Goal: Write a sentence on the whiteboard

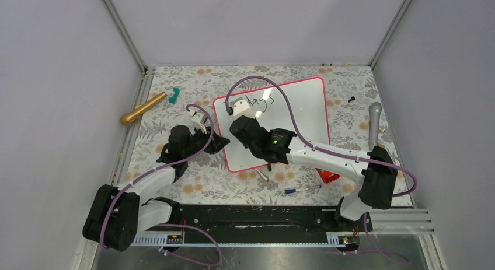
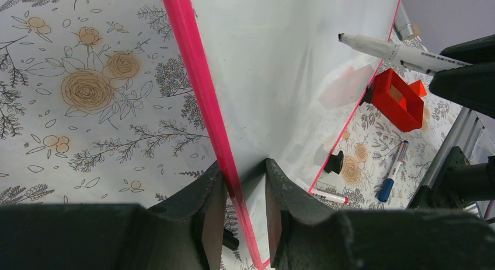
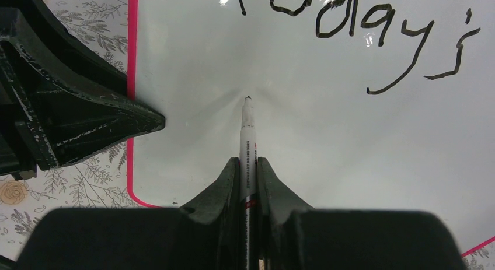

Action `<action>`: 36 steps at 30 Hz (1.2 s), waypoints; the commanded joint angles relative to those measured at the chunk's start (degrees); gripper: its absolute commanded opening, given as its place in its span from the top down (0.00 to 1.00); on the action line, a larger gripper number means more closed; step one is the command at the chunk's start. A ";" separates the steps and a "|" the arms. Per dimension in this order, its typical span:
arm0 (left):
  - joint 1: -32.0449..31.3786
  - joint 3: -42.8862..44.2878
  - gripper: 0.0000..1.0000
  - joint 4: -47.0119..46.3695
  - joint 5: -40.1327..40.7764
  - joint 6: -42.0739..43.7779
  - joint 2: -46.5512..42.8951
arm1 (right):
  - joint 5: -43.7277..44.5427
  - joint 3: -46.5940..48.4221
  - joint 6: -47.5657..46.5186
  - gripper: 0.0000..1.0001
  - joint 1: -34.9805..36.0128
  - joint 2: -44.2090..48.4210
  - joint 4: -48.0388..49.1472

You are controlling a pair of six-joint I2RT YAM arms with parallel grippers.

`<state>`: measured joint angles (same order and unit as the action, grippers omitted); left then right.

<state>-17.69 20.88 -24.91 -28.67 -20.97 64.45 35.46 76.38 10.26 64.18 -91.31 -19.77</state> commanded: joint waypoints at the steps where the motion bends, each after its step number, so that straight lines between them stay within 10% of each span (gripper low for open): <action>1: -0.06 1.10 0.86 0.12 3.59 2.87 -0.81 | 2.32 3.07 -0.17 1.00 0.42 -0.46 -0.51; 36: 0.02 1.09 0.86 0.25 3.67 2.95 -0.75 | 5.28 1.99 -0.30 1.00 0.43 0.52 0.55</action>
<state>-17.72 20.88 -24.71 -28.64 -20.97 64.23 38.89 77.60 9.67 64.20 -92.42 -20.69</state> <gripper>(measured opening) 0.271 0.157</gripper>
